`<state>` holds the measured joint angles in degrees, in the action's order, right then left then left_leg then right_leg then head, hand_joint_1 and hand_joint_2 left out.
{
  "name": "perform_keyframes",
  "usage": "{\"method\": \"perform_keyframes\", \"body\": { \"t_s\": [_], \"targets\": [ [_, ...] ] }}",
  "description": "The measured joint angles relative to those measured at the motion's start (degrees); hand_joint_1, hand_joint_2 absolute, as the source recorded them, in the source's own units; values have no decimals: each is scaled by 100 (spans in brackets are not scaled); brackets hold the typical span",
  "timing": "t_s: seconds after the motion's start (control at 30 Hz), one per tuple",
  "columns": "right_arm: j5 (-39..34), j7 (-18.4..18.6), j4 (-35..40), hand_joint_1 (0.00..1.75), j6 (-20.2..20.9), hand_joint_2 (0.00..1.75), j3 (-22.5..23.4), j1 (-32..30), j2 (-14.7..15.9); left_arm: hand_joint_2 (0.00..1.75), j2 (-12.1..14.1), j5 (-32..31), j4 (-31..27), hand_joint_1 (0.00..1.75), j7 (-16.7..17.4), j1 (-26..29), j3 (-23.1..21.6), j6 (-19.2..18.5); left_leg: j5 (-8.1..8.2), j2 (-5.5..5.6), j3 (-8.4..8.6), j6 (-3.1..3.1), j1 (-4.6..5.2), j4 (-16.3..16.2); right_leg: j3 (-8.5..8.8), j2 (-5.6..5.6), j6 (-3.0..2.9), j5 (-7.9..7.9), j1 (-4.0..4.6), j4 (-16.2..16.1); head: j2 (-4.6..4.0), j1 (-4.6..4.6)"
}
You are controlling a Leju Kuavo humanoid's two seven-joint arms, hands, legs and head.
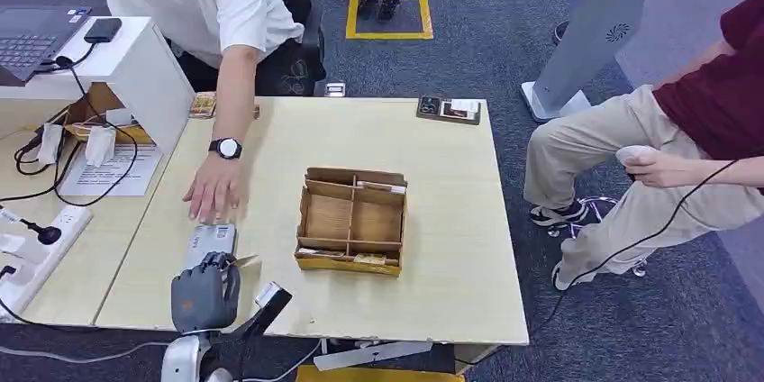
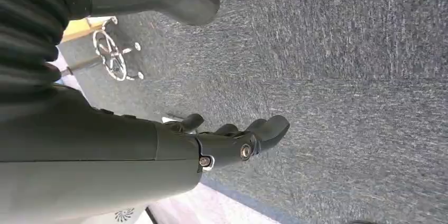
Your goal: Pass the card to the sensor for recognition and then transmit it.
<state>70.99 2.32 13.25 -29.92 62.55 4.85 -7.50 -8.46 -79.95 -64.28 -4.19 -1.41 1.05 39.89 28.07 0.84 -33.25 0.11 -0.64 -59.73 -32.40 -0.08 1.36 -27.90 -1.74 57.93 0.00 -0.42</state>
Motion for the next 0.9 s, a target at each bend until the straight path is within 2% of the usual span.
{"method": "perform_keyframes", "body": {
  "t_s": [0.4,0.9],
  "targets": [
    [31,-9,0,0,29,175,0,0,0,175,100,74,57,175,22,-22,-151,50,0,0,3,0,0,0,4,-1,0,0,0,0,0,2],
    [35,-11,-2,0,59,175,-4,7,0,175,131,74,44,175,-265,-88,-151,50,0,0,2,0,0,0,4,0,0,0,0,0,0,2]
  ]
}}
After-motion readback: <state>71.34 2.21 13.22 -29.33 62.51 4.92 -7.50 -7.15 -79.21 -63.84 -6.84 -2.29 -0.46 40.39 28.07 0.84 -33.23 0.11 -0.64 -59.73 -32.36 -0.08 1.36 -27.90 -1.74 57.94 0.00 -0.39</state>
